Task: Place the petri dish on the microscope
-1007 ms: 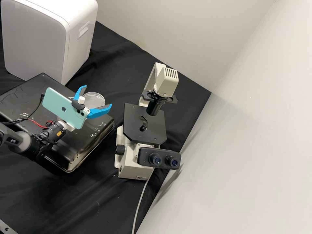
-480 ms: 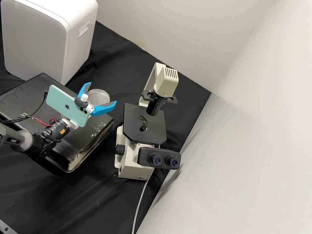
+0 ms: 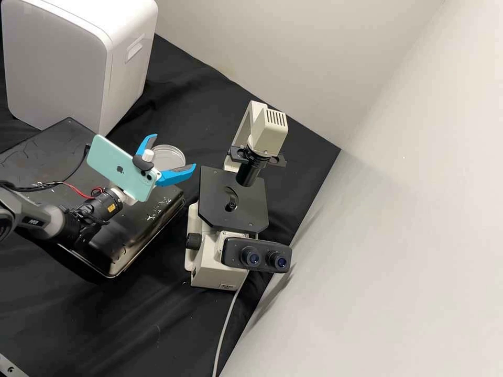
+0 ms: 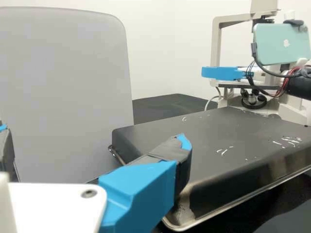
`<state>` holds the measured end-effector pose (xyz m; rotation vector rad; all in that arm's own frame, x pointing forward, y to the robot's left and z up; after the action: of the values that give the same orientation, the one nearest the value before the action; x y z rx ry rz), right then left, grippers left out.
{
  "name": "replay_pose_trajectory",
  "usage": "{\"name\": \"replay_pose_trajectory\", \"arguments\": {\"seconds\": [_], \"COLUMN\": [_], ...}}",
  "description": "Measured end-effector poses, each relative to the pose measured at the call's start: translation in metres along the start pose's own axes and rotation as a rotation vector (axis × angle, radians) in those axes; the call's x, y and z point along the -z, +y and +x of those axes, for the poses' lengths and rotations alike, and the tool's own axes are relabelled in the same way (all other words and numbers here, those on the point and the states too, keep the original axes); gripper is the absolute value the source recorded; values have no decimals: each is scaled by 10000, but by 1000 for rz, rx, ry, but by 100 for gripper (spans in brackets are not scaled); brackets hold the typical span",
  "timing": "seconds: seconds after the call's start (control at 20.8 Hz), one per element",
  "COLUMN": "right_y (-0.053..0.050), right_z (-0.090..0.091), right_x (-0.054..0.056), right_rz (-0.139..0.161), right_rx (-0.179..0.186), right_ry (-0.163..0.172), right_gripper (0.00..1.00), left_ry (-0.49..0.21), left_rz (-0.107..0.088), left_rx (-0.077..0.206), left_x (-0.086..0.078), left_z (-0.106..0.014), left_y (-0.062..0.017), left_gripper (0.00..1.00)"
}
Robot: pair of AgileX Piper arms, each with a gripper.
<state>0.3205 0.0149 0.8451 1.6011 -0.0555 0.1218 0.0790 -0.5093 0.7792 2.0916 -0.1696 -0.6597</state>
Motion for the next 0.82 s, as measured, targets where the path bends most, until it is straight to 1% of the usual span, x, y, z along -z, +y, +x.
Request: {"name": "replay_pose_trajectory", "arguments": {"seconds": [0.19, 0.29, 0.34, 0.43, 0.48, 0.58, 0.62, 0.82], "right_y": [6, 10, 21, 34, 37, 59, 76, 148], "right_z": [73, 116, 133, 158, 159, 169, 177, 215], "right_x": [-73, -93, -117, -149, -170, -202, -205, -214], "right_rz": [2, -2, -6, -12, -16, -19, -20, -27], "right_rx": [0, -3, -8, -12, -11, -14, -18, -41], "right_ry": [-30, -33, -40, -52, -61, -74, -75, -75], "right_gripper": [0, 0, 0, 0, 0, 0, 0, 0], "left_ry": [0, 0, 0, -4, -7, -7, -5, -6], "left_rz": [0, 0, -3, -18, -29, -30, -30, -33], "left_rx": [0, 0, -1, -8, -12, -22, -27, -29], "left_x": [0, 0, 2, 13, 21, 37, 44, 49], "left_z": [0, 0, -1, -9, -15, -23, -25, -28], "left_y": [0, 0, 2, 15, 23, 39, 45, 49], "left_gripper": [100, 100, 100, 100, 100, 100, 100, 100]}}
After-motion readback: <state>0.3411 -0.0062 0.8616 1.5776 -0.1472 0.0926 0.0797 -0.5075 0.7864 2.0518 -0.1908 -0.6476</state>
